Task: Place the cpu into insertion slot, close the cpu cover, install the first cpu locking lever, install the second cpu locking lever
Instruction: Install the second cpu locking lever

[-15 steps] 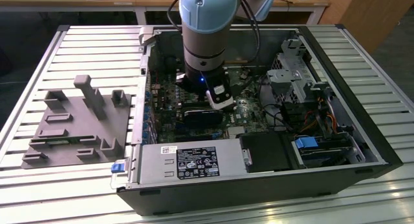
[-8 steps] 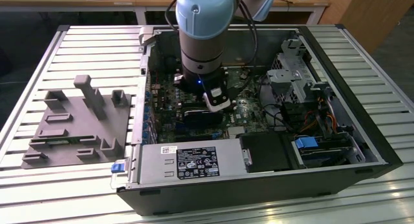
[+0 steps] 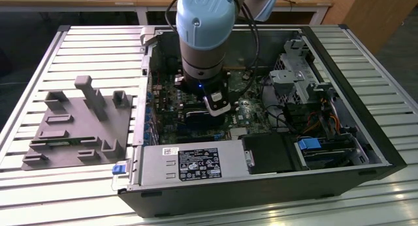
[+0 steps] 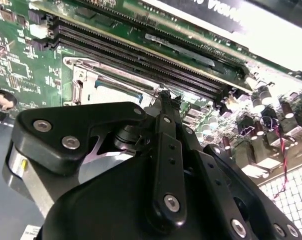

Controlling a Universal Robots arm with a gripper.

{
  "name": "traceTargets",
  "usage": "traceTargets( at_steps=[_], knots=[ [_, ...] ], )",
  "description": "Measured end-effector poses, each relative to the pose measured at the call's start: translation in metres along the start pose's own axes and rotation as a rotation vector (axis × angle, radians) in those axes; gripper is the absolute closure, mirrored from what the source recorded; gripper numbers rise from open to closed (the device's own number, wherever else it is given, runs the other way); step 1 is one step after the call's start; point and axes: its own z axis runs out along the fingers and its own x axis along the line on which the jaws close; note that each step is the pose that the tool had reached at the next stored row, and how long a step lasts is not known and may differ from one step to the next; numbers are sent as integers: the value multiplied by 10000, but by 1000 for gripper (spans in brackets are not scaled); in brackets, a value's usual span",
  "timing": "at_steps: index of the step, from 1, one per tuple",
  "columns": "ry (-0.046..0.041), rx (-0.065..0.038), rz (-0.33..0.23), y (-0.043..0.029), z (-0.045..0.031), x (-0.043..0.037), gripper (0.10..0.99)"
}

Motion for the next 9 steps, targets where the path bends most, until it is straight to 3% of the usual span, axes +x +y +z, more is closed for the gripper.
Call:
traceTargets(
  at_steps=[9],
  knots=[
    [45,-247,8,-97,24,2,984]
  ],
)
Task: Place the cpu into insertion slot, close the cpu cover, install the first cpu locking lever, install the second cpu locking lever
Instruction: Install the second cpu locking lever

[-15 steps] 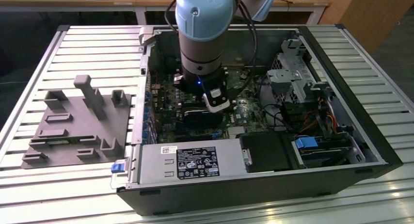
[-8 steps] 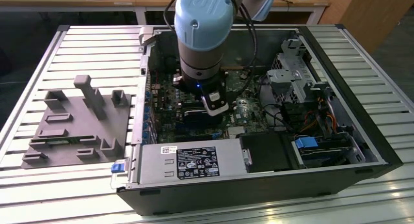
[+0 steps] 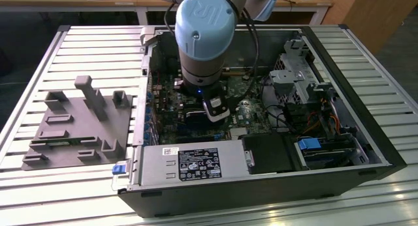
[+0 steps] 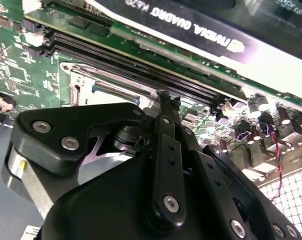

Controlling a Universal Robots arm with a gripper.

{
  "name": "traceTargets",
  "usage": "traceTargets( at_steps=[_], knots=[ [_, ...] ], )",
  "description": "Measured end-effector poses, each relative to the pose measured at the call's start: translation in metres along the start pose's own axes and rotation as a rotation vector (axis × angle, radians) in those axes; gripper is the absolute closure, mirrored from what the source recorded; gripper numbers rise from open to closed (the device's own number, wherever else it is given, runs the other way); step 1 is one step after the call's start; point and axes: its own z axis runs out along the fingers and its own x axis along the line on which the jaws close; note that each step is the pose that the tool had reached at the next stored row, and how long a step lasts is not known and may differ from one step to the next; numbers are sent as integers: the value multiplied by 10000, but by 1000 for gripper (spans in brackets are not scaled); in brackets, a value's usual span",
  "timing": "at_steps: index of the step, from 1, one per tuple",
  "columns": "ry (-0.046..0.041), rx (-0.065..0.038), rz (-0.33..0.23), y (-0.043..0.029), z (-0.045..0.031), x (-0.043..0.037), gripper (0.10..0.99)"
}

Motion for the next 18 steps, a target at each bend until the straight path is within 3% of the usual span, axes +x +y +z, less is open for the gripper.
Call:
traceTargets(
  at_steps=[7,18],
  knots=[
    [23,-128,5,-39,50,89,984],
    [36,-207,12,-5,111,118,984]
  ],
)
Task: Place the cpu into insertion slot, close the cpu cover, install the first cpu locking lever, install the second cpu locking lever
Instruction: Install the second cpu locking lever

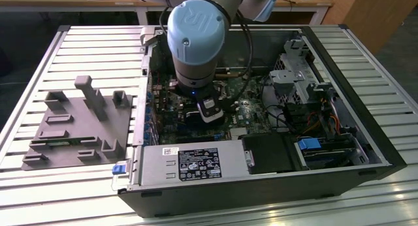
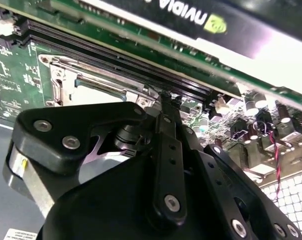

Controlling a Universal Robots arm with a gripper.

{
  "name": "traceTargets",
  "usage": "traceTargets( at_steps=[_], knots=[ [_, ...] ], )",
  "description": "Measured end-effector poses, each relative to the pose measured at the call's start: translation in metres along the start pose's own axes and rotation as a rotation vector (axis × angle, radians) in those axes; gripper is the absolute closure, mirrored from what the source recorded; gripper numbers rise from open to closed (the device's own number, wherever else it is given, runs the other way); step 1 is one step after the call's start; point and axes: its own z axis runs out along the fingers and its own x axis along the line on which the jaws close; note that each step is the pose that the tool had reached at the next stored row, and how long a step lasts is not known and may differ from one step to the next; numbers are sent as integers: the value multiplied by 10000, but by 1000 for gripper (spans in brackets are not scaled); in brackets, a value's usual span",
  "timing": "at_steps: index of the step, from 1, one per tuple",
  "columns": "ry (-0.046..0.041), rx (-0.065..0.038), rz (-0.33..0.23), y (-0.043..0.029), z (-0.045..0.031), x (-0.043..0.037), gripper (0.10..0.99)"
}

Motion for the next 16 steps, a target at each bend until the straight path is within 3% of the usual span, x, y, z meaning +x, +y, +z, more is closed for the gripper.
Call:
traceTargets(
  at_steps=[12,16],
  knots=[
    [-4,9,6,26,55,28,984],
    [-31,135,0,19,61,48,984]
  ],
)
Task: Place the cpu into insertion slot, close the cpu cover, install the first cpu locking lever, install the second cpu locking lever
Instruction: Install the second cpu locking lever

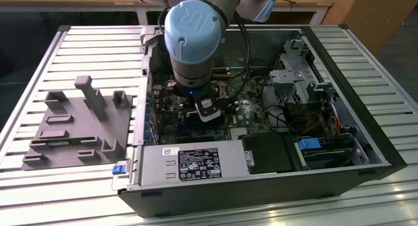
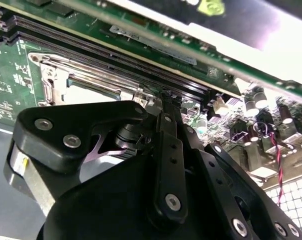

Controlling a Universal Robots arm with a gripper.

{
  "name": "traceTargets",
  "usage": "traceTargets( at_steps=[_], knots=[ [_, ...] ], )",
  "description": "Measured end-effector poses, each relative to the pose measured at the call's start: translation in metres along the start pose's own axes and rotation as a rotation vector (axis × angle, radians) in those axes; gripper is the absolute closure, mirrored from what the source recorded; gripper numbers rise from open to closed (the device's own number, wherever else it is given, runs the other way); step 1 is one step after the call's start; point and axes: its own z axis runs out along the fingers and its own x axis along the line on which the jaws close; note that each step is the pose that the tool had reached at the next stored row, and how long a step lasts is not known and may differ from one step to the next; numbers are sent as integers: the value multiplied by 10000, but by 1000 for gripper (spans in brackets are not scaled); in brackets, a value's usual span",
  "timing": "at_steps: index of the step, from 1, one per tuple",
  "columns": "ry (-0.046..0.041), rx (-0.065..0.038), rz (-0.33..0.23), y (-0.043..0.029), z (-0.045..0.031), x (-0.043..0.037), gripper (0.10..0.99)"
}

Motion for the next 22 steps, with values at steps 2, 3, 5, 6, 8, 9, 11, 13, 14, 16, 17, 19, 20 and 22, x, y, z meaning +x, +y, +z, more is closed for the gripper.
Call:
traceTargets(
  at_steps=[2,3,5,6,8,9,11,13,14,16,17,19,20,22],
  knots=[
    [-8,29,-2,-2,1,7,984],
    [-8,30,-2,-2,1,8,984],
    [-7,30,-3,-1,-2,8,984],
    [-9,29,-3,2,-10,9,984],
    [-9,26,-3,9,-24,10,984],
    [-10,25,-3,10,-25,10,984],
    [-15,24,-5,10,-25,12,984],
    [-35,37,-11,12,-22,17,984],
    [-63,78,-22,11,-16,19,984],
    [-126,203,-45,10,-3,24,984],
    [-152,284,-52,9,-2,26,984],
    [-190,355,-65,8,1,31,984],
    [-194,356,-67,8,1,32,984],
    [-197,355,-69,10,-4,32,984]
  ],
)
